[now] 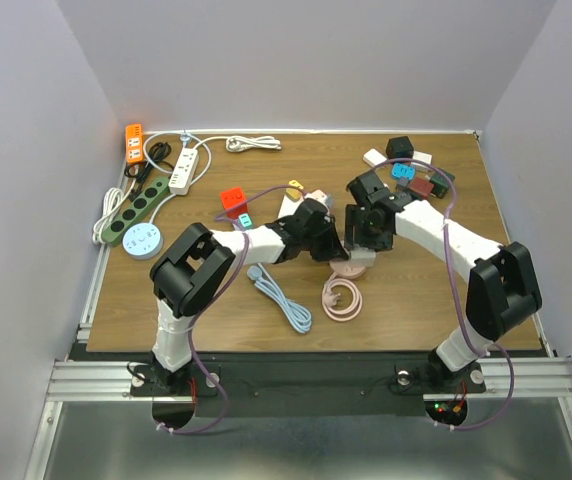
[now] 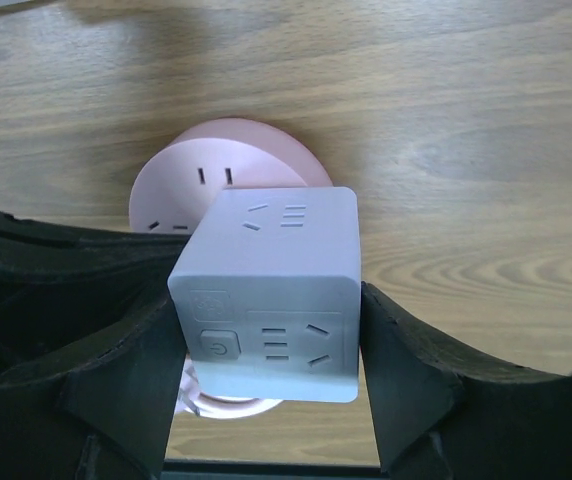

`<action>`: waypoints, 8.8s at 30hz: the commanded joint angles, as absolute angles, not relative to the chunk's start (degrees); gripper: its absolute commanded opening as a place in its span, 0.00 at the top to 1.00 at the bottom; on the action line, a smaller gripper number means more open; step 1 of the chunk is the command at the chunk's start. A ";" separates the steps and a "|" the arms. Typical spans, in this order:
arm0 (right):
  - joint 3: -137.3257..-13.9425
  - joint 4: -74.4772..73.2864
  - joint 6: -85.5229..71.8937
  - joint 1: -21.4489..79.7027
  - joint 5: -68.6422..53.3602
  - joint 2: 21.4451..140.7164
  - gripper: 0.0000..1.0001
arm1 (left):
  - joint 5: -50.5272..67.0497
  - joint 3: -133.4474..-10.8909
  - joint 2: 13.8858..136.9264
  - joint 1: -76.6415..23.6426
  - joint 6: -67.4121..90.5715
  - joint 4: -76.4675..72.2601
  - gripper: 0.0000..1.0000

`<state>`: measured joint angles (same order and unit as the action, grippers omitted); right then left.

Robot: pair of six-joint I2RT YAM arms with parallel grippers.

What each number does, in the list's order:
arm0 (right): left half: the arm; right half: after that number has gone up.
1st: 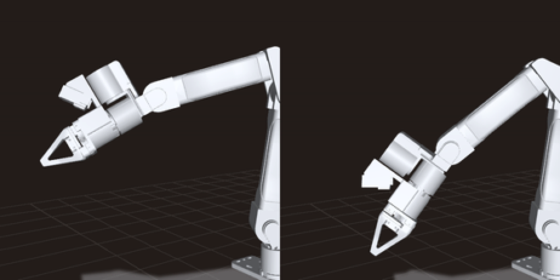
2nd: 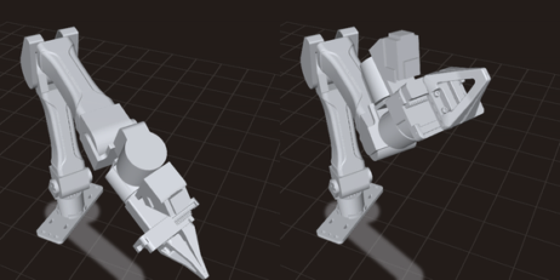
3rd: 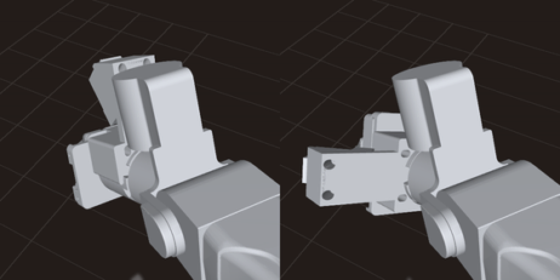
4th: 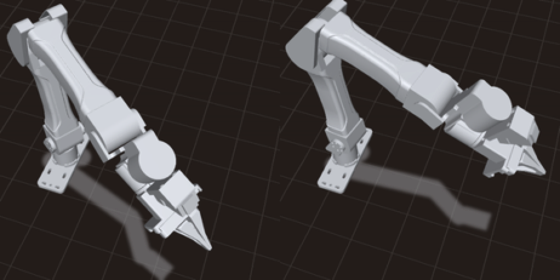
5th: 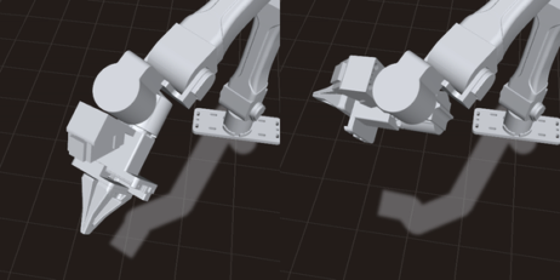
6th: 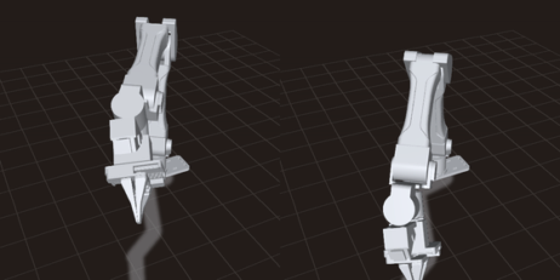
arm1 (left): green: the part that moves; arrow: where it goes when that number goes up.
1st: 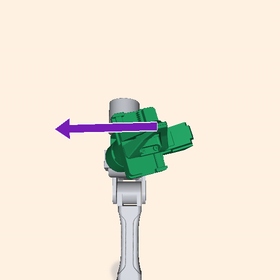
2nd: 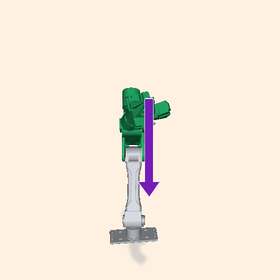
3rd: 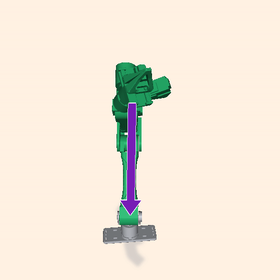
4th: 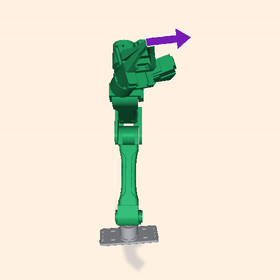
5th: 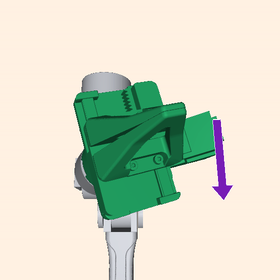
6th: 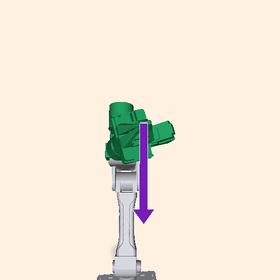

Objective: Pull the plug off the socket

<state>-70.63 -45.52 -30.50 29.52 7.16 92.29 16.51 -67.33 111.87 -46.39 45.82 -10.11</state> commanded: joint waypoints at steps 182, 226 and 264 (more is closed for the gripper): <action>-74.35 -45.09 -19.07 7.91 -17.58 77.25 0.00 | -16.00 -87.81 107.94 11.78 21.53 26.98 0.22; -102.48 -28.74 8.17 23.55 -28.48 120.14 0.00 | 12.66 -60.55 58.18 -9.84 27.60 30.85 0.22; -55.64 -24.44 -26.54 29.53 -4.31 84.11 1.00 | 17.93 -56.07 87.42 -40.33 39.55 -4.04 0.94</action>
<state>-57.14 -28.95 -23.35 28.75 -4.23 86.80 17.76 -53.47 82.81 -36.34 38.30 2.63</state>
